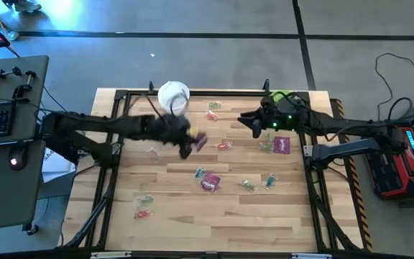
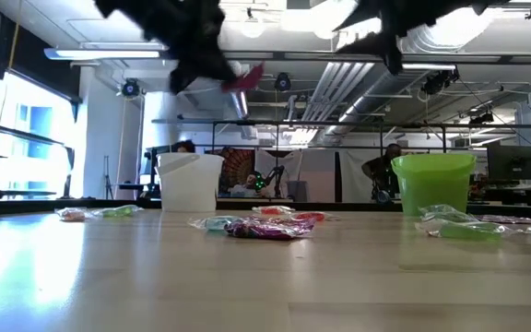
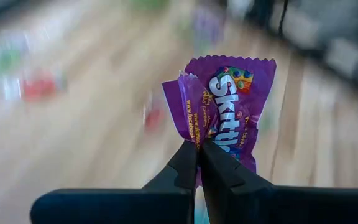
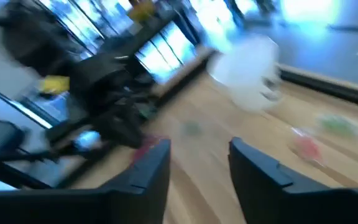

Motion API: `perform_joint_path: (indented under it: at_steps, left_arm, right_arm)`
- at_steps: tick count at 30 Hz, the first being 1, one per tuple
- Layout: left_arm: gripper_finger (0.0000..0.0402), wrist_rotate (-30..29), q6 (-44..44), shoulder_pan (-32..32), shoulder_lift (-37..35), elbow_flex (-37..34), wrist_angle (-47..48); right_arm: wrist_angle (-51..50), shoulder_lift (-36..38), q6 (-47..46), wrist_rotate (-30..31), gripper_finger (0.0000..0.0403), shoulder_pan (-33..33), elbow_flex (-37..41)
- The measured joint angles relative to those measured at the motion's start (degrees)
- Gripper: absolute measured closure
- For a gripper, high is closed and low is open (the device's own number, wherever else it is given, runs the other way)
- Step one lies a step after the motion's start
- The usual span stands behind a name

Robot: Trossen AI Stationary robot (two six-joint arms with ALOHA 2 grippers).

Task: Sort candy by brand, put in halloween buckets
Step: Put the violet candy into the green bucket

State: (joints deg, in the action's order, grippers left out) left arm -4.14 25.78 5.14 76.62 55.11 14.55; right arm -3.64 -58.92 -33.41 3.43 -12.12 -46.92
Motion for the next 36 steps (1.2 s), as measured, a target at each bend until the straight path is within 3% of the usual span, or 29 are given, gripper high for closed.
perform_joint_path:
  at_steps: [3,8,21,27,33,36]
  left_arm:
    - [0.0399,-0.1,2.6,3.6,0.0,1.4,-8.3]
    - [0.0399,-2.5,1.8,6.3,-0.1,5.2,-13.3]
    - [0.0399,-15.8,-5.1,4.6,0.0,8.1,-16.2]
    - [0.0399,-20.6,-11.8,1.2,0.0,8.1,-18.0]
    - [0.0399,-24.1,-14.1,-0.9,0.0,8.1,-19.1]
    - [0.0399,-24.2,-14.6,-1.4,0.0,8.1,-19.0]
  right_arm:
    - [6.6,-0.9,-1.1,3.8,0.0214,2.8,0.0]
    - [13.0,-4.1,-1.1,12.9,0.0178,6.6,0.0]
    - [34.9,-14.5,6.8,26.1,0.0174,12.4,-0.1]
    - [32.3,-18.4,17.6,31.6,0.0174,14.0,-7.5]
    - [14.6,-23.8,19.6,31.9,0.0174,13.5,-20.9]
    - [10.6,-26.8,20.8,31.5,0.0174,13.5,-26.2]
